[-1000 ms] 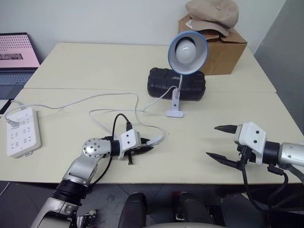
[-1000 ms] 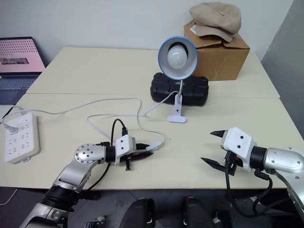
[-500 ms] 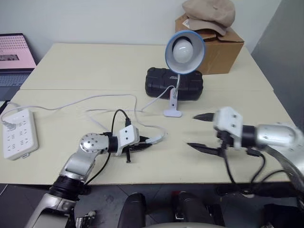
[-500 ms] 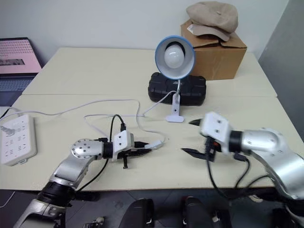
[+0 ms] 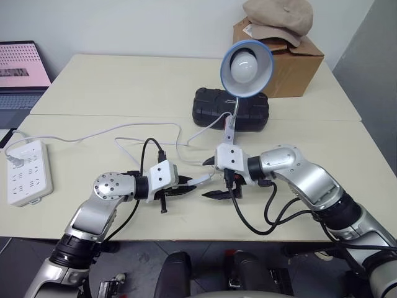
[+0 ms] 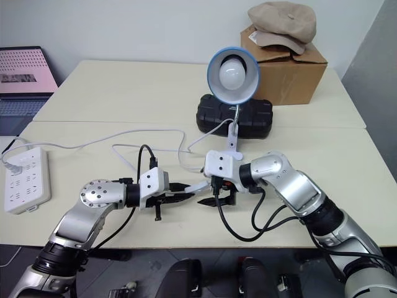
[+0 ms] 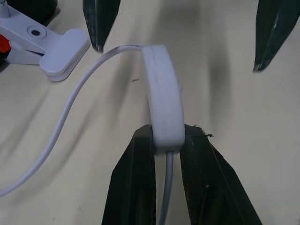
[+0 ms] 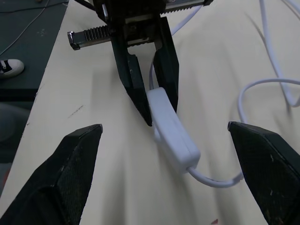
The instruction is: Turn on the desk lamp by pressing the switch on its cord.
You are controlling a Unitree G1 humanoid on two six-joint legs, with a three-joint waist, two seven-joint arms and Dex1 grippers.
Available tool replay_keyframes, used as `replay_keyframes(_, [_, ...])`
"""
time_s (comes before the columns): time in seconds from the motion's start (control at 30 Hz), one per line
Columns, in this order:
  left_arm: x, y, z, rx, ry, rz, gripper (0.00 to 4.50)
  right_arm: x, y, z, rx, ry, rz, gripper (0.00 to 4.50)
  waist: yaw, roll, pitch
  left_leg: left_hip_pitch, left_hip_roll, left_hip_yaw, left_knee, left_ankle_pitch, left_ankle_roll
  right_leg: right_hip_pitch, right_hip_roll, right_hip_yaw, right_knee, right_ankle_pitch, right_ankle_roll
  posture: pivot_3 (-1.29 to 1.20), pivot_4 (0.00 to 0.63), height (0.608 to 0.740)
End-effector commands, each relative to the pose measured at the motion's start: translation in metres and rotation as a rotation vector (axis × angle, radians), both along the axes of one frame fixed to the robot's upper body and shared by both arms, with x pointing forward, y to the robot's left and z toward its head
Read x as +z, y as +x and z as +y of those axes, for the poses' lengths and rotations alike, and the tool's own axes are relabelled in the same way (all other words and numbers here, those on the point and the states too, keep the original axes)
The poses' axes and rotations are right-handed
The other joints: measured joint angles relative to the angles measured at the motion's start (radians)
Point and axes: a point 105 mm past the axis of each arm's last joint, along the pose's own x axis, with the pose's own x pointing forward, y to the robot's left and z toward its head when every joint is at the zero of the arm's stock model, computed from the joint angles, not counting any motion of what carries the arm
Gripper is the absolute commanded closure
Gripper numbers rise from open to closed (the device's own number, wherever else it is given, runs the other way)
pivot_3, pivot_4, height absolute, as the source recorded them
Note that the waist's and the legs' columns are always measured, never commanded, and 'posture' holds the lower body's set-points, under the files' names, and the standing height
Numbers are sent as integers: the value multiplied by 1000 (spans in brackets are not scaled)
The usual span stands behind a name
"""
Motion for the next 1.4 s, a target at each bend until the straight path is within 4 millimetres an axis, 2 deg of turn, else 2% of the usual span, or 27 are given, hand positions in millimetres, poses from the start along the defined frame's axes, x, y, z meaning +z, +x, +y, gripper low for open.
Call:
replay_keyframes(0.03, [13,-1,0,1,-17,-48,4106,8,-1,7,45,2,-41,0,0,0,0,0,0,0,0,0,0,0,0,0,0,0,0,0,150,740])
replay_keyframes(0.27, [14,-2,0,7,-16,-45,4106,4,1,7,49,-11,-40,0,0,0,0,0,0,0,0,0,0,0,0,0,0,0,0,0,150,740])
replay_keyframes(0.4, [14,-2,-2,5,-18,-46,4106,3,4,7,43,-15,-50,694,0,0,0,0,0,0,0,0,0,0,0,0,0,0,0,0,150,740])
replay_keyframes(0.8, [18,-2,-3,2,-23,-51,4106,0,9,9,57,-25,-96,3520,0,0,0,0,0,0,0,0,0,0,0,0,0,0,0,0,150,740])
replay_keyframes(1.4, [17,-2,0,-29,23,-84,4106,5,6,12,104,3,-94,3853,0,0,0,0,0,0,0,0,0,0,0,0,0,0,0,0,150,740])
